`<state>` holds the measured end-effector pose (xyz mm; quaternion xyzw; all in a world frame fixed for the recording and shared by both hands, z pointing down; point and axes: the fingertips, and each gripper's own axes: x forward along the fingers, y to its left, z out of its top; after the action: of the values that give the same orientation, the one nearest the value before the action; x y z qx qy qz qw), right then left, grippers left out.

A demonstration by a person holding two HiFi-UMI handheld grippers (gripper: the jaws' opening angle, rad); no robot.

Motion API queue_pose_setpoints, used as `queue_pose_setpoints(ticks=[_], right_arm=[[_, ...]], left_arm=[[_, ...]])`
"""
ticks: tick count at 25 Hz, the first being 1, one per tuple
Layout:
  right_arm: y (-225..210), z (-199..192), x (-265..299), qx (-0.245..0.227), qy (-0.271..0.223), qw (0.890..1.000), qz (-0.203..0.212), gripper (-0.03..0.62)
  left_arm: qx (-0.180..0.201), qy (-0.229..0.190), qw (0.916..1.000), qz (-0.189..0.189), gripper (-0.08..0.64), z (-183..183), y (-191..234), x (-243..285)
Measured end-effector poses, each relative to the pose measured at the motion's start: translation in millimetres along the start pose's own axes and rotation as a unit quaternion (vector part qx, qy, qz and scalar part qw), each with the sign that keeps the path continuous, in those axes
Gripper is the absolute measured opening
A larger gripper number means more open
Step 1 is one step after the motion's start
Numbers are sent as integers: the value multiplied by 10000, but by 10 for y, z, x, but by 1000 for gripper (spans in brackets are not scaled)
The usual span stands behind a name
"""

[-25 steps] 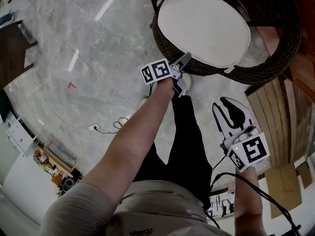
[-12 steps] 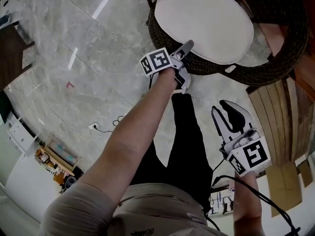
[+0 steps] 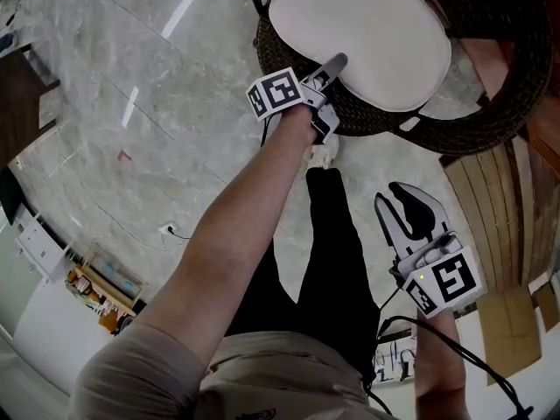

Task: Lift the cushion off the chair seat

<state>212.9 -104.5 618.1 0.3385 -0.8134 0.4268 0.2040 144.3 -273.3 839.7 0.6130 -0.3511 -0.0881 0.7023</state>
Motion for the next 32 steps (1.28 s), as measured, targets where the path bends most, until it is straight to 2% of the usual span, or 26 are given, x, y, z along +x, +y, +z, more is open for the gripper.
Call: queue_pose_setpoints(ticks=[6,13,21,32], right_arm=[[-52,-96,-16,86,39,9999,-37,110],[-64,-133,1,116,17,9999,-56,110],[-54,-78,24,91,-12,9999,-56,110],[80,97,22,-49,-77,9999,-91,110]], left_arm=[[-80,-83,9998,-190,190,79,-52,145],[-50,-60,9998,-205,158,110,-68,191],[-7,17,9997,-225,103,110,-131,145],[70,23,9995,-311,81,100,-396,-123]])
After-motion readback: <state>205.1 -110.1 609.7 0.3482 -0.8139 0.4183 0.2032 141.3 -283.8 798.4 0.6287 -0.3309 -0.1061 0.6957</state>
